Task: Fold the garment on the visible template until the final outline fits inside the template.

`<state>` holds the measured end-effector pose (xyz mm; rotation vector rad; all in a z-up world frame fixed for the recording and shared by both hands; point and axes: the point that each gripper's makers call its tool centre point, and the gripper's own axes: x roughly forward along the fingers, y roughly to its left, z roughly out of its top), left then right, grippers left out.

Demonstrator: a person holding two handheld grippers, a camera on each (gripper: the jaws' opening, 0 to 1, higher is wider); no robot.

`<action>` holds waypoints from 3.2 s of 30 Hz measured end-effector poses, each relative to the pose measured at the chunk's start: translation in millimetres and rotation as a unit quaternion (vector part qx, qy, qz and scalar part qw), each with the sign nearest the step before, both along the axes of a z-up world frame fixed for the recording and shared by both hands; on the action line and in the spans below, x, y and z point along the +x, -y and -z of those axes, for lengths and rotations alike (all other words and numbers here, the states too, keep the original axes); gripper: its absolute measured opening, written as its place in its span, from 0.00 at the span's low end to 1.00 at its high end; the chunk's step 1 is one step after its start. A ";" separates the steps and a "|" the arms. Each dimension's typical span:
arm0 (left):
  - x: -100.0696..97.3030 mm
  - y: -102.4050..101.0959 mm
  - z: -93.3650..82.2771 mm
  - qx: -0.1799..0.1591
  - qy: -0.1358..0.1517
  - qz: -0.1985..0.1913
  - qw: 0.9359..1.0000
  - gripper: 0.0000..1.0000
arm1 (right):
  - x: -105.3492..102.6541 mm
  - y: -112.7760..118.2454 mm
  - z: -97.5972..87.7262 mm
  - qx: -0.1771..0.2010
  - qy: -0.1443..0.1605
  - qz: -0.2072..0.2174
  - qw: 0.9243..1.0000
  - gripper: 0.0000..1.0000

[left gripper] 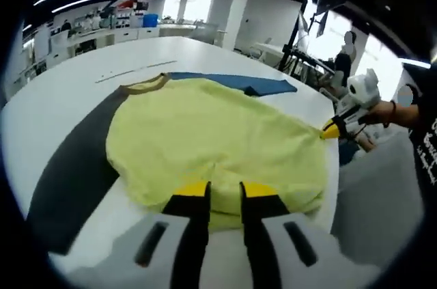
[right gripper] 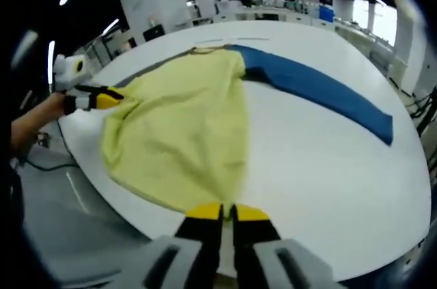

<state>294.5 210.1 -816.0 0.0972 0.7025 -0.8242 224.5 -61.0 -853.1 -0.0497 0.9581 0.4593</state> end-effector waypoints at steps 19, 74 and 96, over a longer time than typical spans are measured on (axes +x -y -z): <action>5.0 0.8 22.3 0.044 -0.015 0.001 0.999 0.11 | -1.6 -2.0 -0.6 -0.001 -0.003 -0.012 1.000 0.00; -127.4 -92.2 17.7 0.031 -0.148 -0.260 0.954 0.00 | -31.6 0.9 1.5 0.022 -0.035 0.002 0.999 0.00; -90.4 -93.7 -15.1 0.030 0.008 -0.192 0.981 0.69 | 28.3 32.3 -41.8 0.064 0.067 0.038 0.995 0.62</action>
